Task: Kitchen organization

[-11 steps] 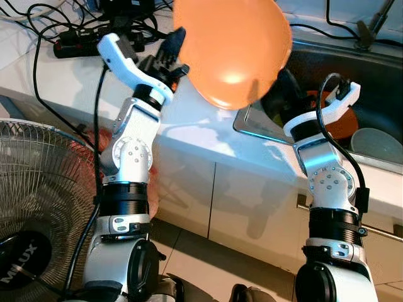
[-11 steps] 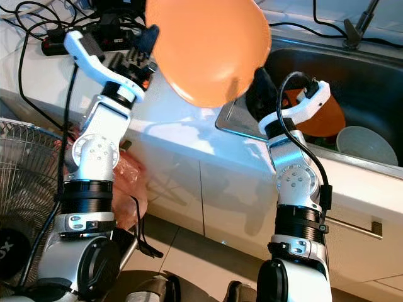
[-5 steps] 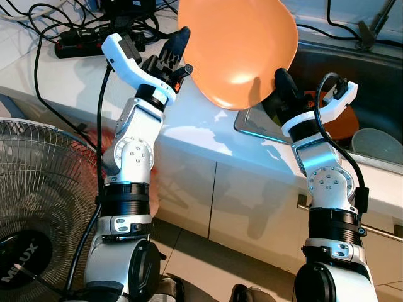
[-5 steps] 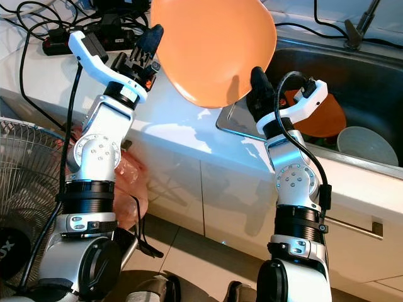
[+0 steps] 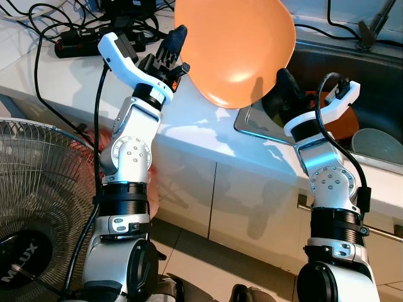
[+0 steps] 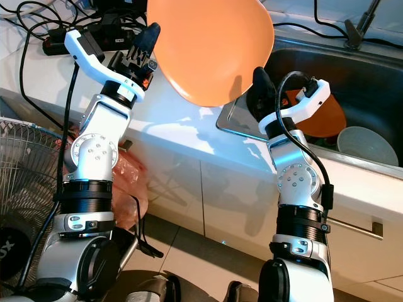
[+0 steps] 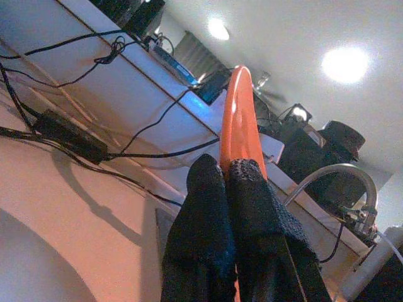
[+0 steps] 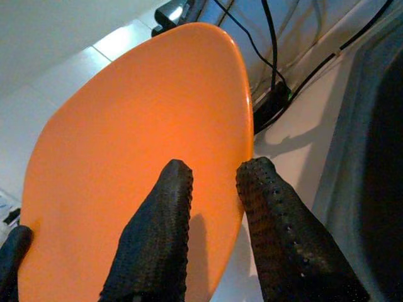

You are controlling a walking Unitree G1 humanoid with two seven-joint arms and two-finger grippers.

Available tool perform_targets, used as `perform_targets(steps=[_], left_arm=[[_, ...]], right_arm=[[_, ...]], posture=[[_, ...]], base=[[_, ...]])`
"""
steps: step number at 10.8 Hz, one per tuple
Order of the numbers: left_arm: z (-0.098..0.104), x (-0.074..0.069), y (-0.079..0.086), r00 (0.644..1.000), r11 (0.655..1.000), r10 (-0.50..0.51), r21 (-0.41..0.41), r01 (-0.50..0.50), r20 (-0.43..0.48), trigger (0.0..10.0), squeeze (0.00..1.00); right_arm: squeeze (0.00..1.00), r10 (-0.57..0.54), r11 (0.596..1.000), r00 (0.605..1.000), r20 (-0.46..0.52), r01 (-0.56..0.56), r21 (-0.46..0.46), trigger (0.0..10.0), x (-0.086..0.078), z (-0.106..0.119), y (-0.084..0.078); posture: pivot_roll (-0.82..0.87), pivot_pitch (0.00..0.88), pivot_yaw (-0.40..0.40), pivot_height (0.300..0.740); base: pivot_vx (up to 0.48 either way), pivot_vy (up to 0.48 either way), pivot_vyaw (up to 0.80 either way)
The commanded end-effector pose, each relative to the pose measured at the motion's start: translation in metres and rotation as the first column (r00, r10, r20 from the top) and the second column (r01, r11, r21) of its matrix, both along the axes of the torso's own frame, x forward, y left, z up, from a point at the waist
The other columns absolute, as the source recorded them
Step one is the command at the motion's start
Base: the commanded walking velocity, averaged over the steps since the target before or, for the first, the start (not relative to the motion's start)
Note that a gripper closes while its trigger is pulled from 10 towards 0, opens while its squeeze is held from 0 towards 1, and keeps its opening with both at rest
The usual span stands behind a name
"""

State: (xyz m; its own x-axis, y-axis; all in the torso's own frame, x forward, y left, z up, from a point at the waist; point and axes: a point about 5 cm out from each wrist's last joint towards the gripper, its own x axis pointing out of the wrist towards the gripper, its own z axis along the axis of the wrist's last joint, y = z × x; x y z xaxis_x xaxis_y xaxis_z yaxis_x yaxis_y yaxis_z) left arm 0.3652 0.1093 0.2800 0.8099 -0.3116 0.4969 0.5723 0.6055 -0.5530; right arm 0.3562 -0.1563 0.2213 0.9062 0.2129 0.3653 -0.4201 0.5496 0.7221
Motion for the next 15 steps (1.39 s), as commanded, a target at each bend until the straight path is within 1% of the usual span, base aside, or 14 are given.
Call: perform_targets(steps=[1, 4, 7, 11, 13, 15], left_arm=[[0.015, -0.005, 0.002, 0.998, 1.0, -0.006, -0.014, 0.007, 0.069, 10.0, 0.0], [0.018, -0.007, 0.003, 0.997, 1.0, -0.002, -0.022, 0.004, 0.079, 10.0, 0.0], [0.017, -0.006, 0.003, 0.997, 1.0, -0.01, -0.026, 0.012, 0.074, 10.0, 0.0], [0.014, -0.005, 0.003, 0.998, 0.999, -0.017, -0.028, 0.019, 0.067, 10.0, 0.0], [0.014, -0.006, 0.001, 0.998, 0.999, -0.029, -0.024, 0.03, 0.064, 10.0, 0.0], [0.013, -0.007, -0.002, 0.997, 0.999, -0.036, -0.022, 0.037, 0.061, 10.0, 0.0]], right_arm=[[0.0, -0.01, 1.0, 1.0, -0.016, 0.01, -0.02, 10.0, 0.0, -0.006, 0.0], [0.0, -0.005, 0.999, 0.999, -0.036, 0.004, -0.04, 10.0, 0.002, -0.012, 0.003], [0.0, -0.001, 0.999, 0.999, -0.041, -0.001, -0.041, 10.0, 0.002, -0.014, 0.004], [0.0, 0.019, 1.0, 0.999, -0.026, -0.02, -0.019, 10.0, 0.001, -0.011, 0.007], [0.0, 0.035, 0.999, 0.999, -0.01, -0.035, 0.005, 10.0, 0.0, -0.007, 0.008], [0.0, 0.047, 0.999, 0.999, 0.0, -0.047, 0.009, 10.0, 0.0, -0.006, 0.011]], posture=[[0.0, 0.133, 0.041, 0.74], [0.01, 0.137, 0.038, 0.74], [0.01, 0.137, 0.038, 0.74], [0.01, 0.137, 0.04, 0.74], [0.0, 0.131, 0.041, 0.74], [0.0, 0.13, 0.041, 0.74]], base=[[0.0, 0.0, 0.0], [0.0, 0.0, 0.0], [0.0, 0.0, 0.0], [0.0, 0.0, 0.0], [0.0, 0.0, 0.0], [0.0, 0.0, 0.0]])
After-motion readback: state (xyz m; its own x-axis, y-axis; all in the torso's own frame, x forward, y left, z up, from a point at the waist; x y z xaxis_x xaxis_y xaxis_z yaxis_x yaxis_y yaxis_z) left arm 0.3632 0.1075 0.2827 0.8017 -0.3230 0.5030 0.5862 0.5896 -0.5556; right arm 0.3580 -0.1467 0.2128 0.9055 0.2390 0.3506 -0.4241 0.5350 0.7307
